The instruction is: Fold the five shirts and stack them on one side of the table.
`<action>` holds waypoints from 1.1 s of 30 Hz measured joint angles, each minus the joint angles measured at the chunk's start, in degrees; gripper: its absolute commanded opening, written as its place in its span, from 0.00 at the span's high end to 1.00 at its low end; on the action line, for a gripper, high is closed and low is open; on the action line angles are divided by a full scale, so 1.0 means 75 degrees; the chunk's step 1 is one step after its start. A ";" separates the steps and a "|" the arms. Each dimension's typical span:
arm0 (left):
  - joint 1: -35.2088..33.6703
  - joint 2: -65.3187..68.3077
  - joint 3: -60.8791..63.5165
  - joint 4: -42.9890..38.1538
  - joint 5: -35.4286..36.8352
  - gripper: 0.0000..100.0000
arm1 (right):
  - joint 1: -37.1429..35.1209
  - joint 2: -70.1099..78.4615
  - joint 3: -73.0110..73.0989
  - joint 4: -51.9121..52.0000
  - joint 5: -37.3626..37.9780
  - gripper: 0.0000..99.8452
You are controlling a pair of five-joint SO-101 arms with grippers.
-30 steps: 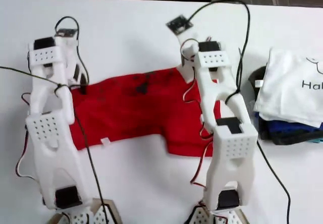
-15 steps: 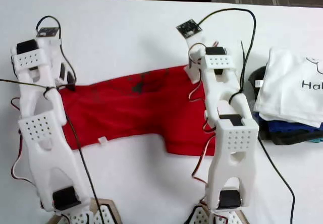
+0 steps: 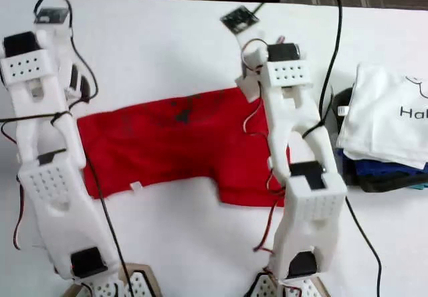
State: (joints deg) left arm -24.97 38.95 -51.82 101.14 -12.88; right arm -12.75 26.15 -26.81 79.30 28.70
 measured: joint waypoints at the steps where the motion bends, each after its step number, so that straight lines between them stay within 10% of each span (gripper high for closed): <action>1: 0.0094 -0.0340 0.0316 0.0000 0.0000 0.81 | -0.0152 -0.0199 0.0000 0.0246 0.0000 0.89; 9: 0.0821 -0.3024 0.4466 -0.0563 0.0000 0.81 | -0.0715 -0.1946 0.1418 0.1348 0.0305 0.81; 19: 0.0996 -0.5790 1.0503 -0.4079 -0.0023 0.81 | -0.0750 -0.5134 0.7748 -0.1606 0.1289 0.81; 33: 0.0961 -0.6048 1.3011 -0.6084 -0.0023 0.81 | -0.0938 -0.5497 1.1007 -0.3282 0.2110 0.81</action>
State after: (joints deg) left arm -17.76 -6.42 45.76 55.52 -13.05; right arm -19.78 -15.08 55.74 54.68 44.53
